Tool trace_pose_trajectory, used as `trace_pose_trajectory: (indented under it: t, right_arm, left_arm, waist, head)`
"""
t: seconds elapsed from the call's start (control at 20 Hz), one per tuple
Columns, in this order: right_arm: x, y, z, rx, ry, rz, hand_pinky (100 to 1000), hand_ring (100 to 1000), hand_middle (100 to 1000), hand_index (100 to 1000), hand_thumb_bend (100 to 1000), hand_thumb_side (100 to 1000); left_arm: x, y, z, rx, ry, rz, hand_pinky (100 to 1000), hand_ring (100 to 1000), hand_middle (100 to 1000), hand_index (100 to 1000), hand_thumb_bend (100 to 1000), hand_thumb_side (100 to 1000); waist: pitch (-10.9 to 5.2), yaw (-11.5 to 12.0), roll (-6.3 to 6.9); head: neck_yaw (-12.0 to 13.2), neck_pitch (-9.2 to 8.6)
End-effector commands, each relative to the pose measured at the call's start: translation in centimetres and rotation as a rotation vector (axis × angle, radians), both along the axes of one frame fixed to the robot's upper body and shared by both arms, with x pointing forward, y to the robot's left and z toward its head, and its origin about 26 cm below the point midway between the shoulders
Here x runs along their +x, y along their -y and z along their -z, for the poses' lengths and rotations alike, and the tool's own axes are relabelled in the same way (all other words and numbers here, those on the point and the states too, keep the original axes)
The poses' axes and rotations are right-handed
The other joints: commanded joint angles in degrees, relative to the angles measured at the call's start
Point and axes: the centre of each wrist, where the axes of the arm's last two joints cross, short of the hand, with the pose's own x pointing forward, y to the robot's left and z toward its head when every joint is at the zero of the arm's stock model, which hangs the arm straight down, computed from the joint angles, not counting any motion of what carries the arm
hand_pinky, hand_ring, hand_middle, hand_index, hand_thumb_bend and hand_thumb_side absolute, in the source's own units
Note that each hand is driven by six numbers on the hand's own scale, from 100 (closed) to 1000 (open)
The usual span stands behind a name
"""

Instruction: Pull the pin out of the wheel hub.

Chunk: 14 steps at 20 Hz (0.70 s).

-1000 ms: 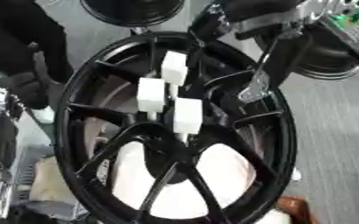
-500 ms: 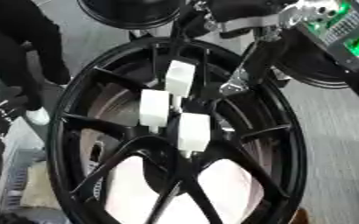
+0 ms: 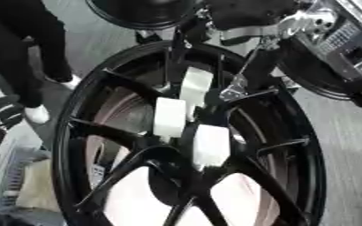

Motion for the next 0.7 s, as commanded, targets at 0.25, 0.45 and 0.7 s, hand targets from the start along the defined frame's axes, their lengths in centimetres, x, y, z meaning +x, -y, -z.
trace_pose_trajectory:
  t: [0.25, 0.45, 0.7]
  right_arm:
    - [-0.34, 0.7, -1.56, -0.022, 0.028, -0.001, 902, 834, 738, 797, 416, 321]
    - [-0.24, 0.77, -1.5, -0.032, 0.022, -0.002, 903, 837, 736, 794, 413, 263]
    - [0.04, 1.25, -1.35, -0.061, 0.015, 0.014, 907, 852, 753, 807, 441, 226]
  left_arm:
    - [-0.05, -0.17, -1.11, 0.036, 0.034, 0.008, 897, 840, 803, 798, 100, 868]
    - [0.0, -0.18, -1.23, 0.037, 0.037, 0.01, 897, 840, 803, 798, 100, 868]
    - [0.01, -0.23, -1.24, 0.039, 0.036, 0.009, 897, 841, 803, 798, 100, 870]
  waist:
    - [-0.93, 0.46, 0.03]
    - [-0.91, 0.67, -0.18]
    - [-0.8, 0.68, -0.4]
  head:
    - [0.07, -0.18]
    - [0.06, -0.41]
    - [0.16, -0.48]
